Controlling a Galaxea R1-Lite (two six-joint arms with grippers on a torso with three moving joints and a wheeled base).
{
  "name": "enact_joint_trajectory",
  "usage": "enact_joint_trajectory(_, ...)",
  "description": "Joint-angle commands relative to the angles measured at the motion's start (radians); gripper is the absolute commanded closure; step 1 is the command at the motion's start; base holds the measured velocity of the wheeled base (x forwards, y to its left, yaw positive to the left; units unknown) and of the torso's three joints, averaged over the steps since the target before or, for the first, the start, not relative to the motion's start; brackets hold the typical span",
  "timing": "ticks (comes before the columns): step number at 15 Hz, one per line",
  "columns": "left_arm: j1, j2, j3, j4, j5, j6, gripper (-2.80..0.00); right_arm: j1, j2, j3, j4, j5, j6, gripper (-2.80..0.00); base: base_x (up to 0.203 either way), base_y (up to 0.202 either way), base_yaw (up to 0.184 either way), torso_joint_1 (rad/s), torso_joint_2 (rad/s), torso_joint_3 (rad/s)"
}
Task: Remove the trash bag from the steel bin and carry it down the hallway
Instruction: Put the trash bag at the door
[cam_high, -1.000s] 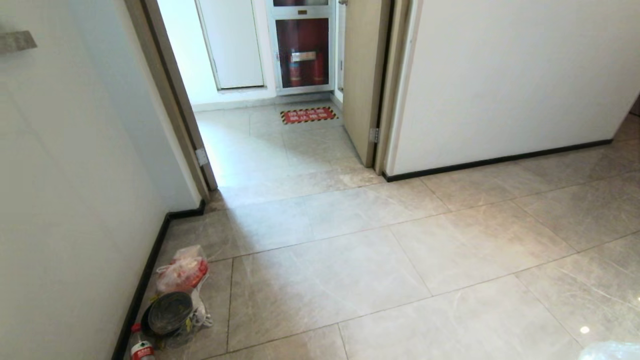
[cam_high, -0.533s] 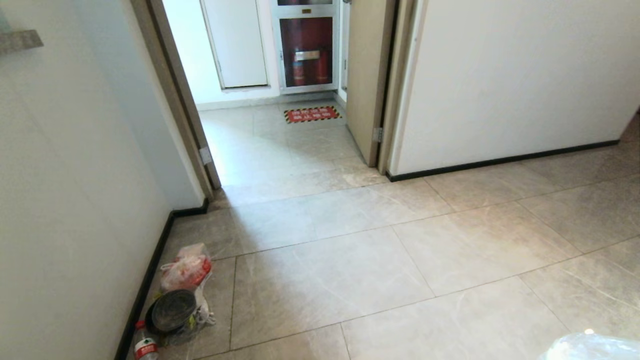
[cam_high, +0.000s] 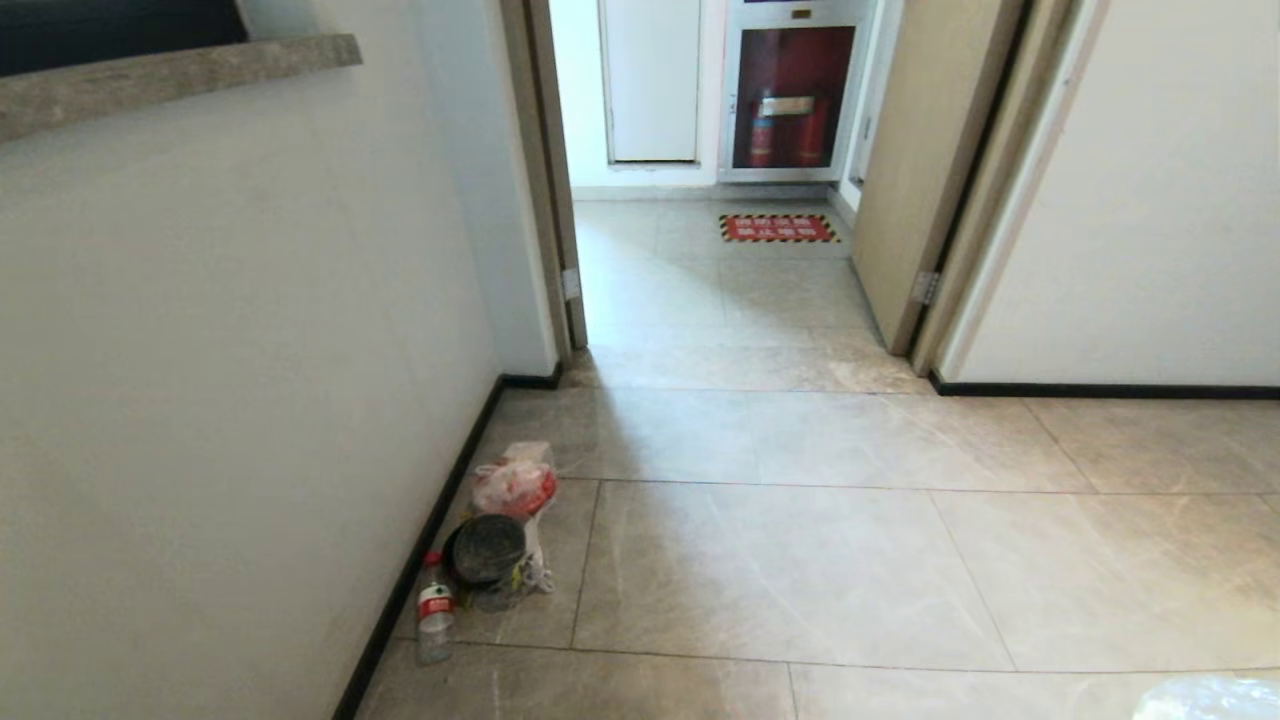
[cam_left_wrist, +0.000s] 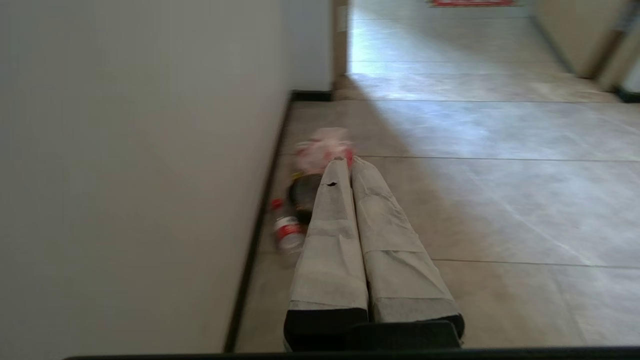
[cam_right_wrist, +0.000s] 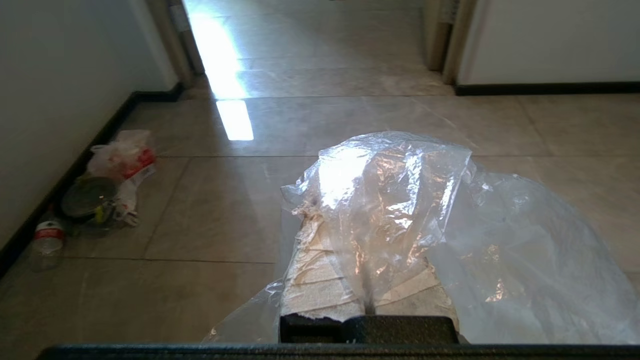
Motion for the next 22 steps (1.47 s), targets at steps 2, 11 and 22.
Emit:
enact_joint_trajectory(2, 0.0, 0.001, 0.003, 0.0, 0.0, 0.0, 0.0, 0.0, 0.001, 0.002, 0.001, 0.0, -0.001, 0.0, 0.008, -0.014, 0.184, 0.002, 0.0, 0.005)
enact_joint_trajectory(11, 0.0, 0.001, 0.003, 0.0, 0.0, 0.0, 0.0, 0.0, 0.0, 0.002, -0.001, 0.0, 0.0, 0.0, 0.001, -0.009, 0.174, 0.001, 0.0, 0.002)
enact_joint_trajectory(22, 0.0, 0.001, 0.003, 0.0, 0.0, 0.0, 0.0, 0.0, 0.0, 0.002, -0.001, 0.0, -0.003, 0.0, 0.001, -0.009, 0.172, 0.001, 0.0, 0.002)
